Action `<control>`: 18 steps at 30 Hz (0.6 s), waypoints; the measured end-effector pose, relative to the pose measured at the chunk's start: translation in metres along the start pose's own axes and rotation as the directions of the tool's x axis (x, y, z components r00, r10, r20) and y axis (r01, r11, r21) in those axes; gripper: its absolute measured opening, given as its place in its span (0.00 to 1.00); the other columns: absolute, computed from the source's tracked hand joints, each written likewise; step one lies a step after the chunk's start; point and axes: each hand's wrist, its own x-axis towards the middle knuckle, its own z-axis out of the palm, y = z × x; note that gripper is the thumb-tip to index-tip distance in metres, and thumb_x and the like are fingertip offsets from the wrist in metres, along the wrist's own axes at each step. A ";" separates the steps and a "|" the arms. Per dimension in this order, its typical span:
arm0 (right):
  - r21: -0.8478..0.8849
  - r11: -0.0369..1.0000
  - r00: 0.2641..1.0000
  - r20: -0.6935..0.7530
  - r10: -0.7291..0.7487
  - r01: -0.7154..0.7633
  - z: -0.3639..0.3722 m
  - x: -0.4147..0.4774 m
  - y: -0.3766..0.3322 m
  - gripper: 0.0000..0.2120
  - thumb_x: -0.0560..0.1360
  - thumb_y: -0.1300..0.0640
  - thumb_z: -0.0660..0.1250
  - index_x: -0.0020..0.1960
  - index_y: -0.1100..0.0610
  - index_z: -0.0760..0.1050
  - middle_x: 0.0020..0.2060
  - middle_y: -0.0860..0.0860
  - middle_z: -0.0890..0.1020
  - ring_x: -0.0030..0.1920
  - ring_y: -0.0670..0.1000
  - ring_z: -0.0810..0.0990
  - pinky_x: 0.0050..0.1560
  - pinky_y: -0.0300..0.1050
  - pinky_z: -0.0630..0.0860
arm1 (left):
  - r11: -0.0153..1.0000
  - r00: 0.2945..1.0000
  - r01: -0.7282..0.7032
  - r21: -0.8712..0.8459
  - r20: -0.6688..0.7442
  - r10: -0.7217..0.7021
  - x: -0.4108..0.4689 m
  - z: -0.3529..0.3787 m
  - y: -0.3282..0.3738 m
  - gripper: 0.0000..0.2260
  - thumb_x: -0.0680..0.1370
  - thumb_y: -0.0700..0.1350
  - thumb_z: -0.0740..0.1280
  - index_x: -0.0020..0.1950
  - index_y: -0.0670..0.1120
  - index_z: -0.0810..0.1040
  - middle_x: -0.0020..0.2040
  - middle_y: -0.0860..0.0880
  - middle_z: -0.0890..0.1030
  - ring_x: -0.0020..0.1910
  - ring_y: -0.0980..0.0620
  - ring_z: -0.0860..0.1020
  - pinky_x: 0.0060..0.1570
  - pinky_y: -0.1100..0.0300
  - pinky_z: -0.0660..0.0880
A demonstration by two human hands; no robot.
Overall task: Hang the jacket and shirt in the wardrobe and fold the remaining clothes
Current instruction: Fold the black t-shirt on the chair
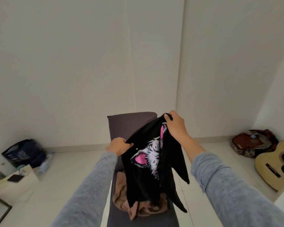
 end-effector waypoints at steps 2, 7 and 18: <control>-0.041 0.998 0.997 0.063 0.052 -0.050 -0.002 -0.001 -0.002 0.13 0.80 0.56 0.59 0.38 0.56 0.62 0.32 0.49 0.67 0.33 0.49 0.65 0.30 0.37 0.62 | 0.987 0.990 0.006 -0.160 -0.140 -0.028 -0.006 -0.003 -0.010 0.15 0.77 0.55 0.63 0.45 0.42 0.73 0.49 0.42 0.79 0.49 0.42 0.77 0.50 0.52 0.74; -0.156 0.986 0.924 0.363 0.119 -0.066 -0.007 -0.009 -0.015 0.16 0.67 0.71 0.63 0.36 0.54 0.59 0.32 0.49 0.65 0.32 0.48 0.63 0.32 0.41 0.60 | 0.879 0.927 -0.136 -0.458 -0.371 -0.050 -0.017 -0.036 -0.001 0.08 0.81 0.42 0.60 0.54 0.37 0.68 0.51 0.40 0.74 0.47 0.45 0.72 0.43 0.57 0.66; -0.208 0.976 0.905 0.402 0.141 -0.059 0.025 -0.032 -0.047 0.07 0.70 0.58 0.71 0.46 0.59 0.76 0.41 0.52 0.79 0.43 0.51 0.77 0.39 0.41 0.70 | 0.896 0.841 -0.344 -0.281 -0.517 0.160 -0.044 -0.105 -0.033 0.07 0.75 0.32 0.61 0.49 0.42 0.65 0.40 0.48 0.71 0.36 0.52 0.70 0.33 0.64 0.67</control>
